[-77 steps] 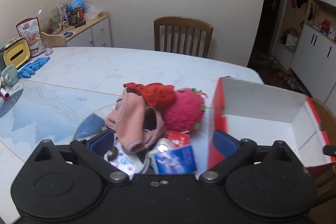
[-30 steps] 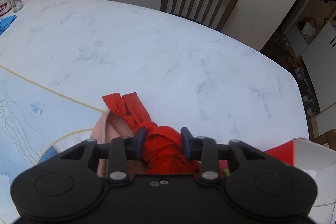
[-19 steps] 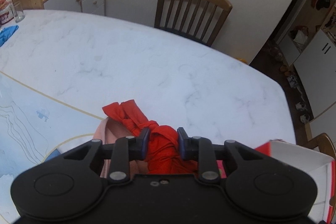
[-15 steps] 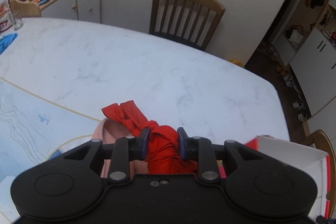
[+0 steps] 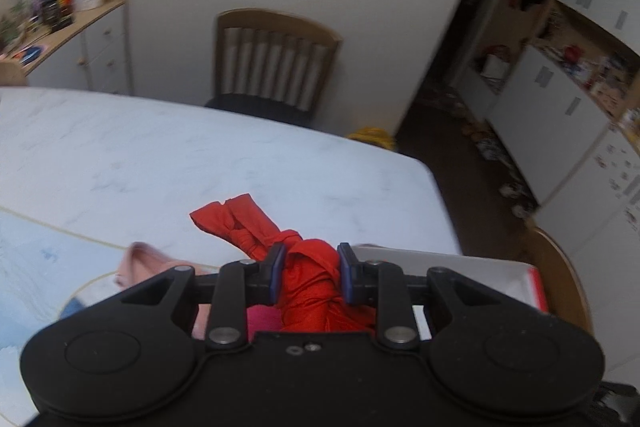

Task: Organize objects
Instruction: 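Carry the red cloth into the white box and open the left gripper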

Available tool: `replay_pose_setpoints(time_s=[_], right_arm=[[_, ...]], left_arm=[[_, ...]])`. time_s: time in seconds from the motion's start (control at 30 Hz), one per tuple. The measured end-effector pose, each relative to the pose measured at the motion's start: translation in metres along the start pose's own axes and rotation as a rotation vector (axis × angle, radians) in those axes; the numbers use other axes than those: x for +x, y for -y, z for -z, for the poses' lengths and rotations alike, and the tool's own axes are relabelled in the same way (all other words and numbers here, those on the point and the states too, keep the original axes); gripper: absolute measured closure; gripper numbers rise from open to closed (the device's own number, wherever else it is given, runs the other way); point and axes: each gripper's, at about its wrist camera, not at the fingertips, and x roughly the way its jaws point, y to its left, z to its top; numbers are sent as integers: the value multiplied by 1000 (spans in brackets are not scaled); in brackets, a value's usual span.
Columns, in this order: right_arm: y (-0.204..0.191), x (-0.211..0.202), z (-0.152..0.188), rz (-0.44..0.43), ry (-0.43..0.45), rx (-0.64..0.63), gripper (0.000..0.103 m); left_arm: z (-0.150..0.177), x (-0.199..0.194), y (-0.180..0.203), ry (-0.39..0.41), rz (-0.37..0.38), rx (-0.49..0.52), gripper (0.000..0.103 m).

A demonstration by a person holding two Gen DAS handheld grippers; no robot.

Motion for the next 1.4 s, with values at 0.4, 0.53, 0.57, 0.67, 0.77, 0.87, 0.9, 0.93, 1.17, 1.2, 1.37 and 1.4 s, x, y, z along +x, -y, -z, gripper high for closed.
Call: replay_pose_setpoints(time_s=[0.4,0.53,0.57,0.67,0.77,0.87,0.9,0.93,1.17,1.2,1.37,1.4], right_arm=[[4,-1,3,-19,10,-2,97],[4,-1,3,-18,9,-11,97],[3,-2,3,-18,8,-15,97],[1,-2,3,-20,5,-29,97],[0,-2,2,-22,3,-43,97],[1,-2,2,-26,1,-47,97],[1,-2,2,-28,0,-49,97],[1,-2,1,-29,0,-50,97],[2,-2,1,-40,-3,-50,96],[2,-2,1,-41,-4,-51,96],[3,-1,0,-44,-10,-51,96],[3,-1,0,-46,-11,-50,96]], left_arm=[[28,15,93,-27,166,207,78],[50,41,122,-68,233,278,78],[56,49,127,-78,245,298,78],[69,70,146,-112,279,343,78],[83,86,162,-132,304,385,78],[90,102,174,-151,328,405,78],[92,105,177,-153,334,411,78],[94,110,180,-158,342,417,78],[102,141,191,-248,344,412,78],[103,145,193,-268,341,412,78],[110,165,195,-368,312,396,77],[111,168,195,-389,306,394,77]])
